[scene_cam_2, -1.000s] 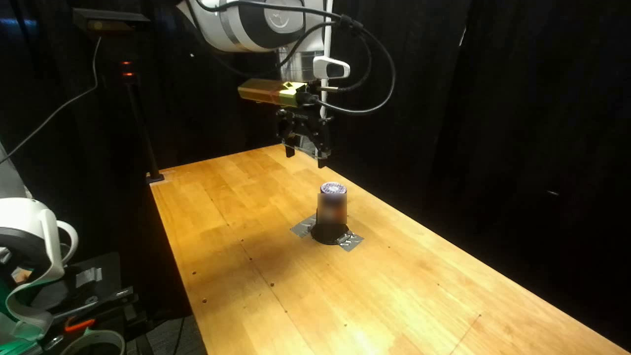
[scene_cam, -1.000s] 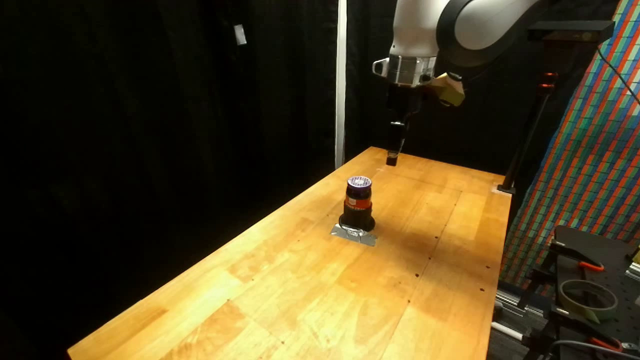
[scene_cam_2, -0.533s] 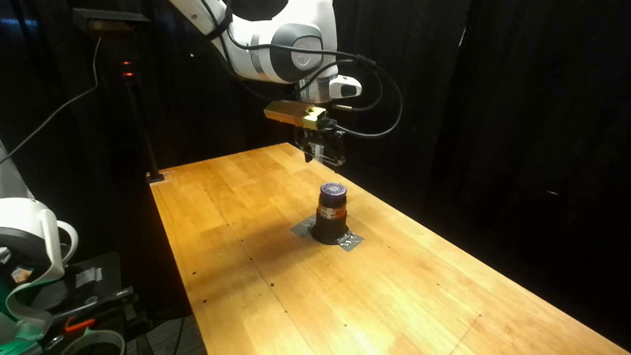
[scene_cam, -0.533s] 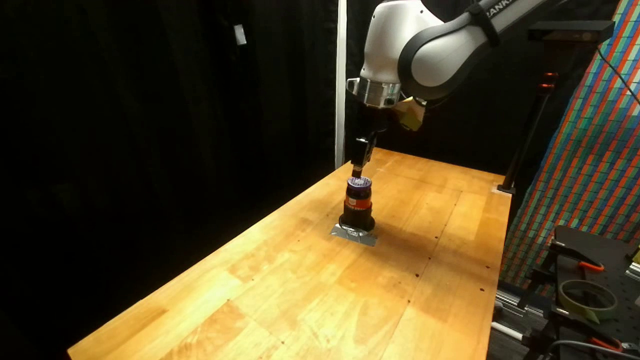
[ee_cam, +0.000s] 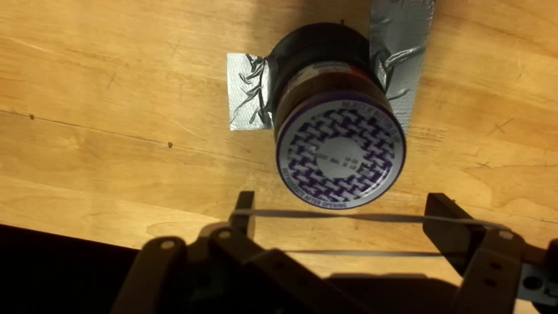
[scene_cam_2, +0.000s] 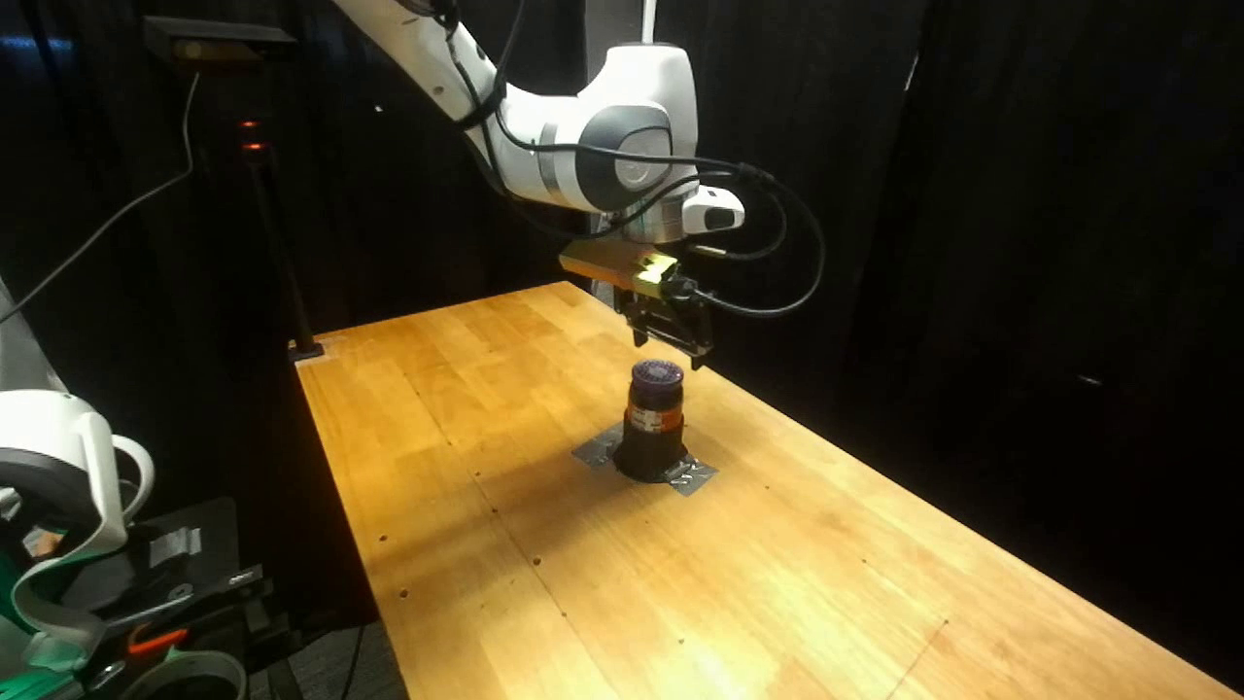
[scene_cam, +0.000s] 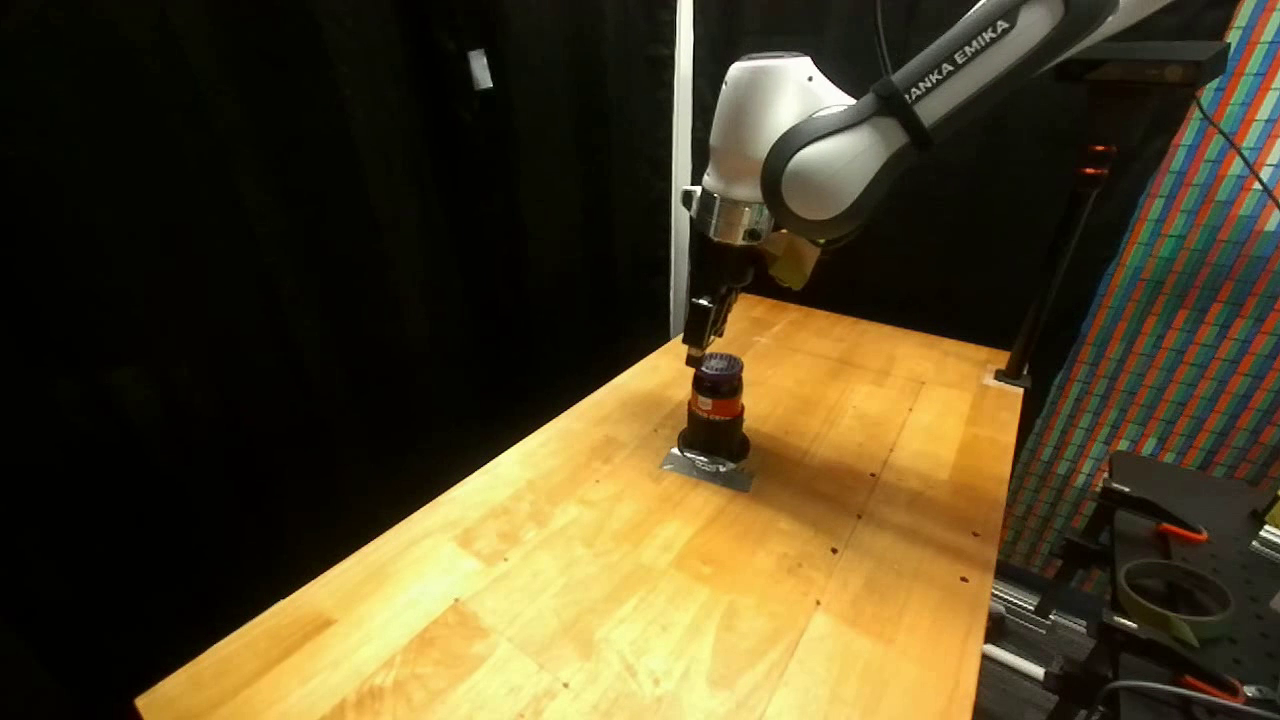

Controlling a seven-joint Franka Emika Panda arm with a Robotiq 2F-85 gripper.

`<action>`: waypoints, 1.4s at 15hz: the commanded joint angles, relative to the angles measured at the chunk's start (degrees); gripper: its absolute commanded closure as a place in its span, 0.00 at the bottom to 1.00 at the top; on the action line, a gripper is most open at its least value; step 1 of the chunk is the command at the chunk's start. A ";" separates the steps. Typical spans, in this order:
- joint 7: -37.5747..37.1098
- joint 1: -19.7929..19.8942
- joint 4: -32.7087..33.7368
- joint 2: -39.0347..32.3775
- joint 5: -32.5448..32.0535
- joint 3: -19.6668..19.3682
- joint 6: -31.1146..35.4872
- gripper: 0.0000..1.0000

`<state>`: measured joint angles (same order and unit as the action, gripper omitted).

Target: Put the rubber band on the cup

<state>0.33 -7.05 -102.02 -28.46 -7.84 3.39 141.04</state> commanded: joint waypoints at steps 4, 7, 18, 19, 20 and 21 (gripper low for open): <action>-2.05 -1.17 5.62 -5.74 -1.79 -2.48 1.31 0.00; -1.96 -1.14 6.34 -7.09 -1.75 -2.60 1.61 0.00; 0.16 0.41 2.81 -5.95 -0.26 -1.64 0.77 0.00; 0.75 0.83 1.98 -5.21 0.24 -1.26 0.12 0.00; 1.07 1.15 1.32 -4.72 0.86 -0.90 -0.55 0.00; 1.06 1.21 0.42 -4.26 1.06 -0.87 -0.60 0.00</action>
<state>-0.38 -7.02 -97.94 -35.39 -7.79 2.06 141.96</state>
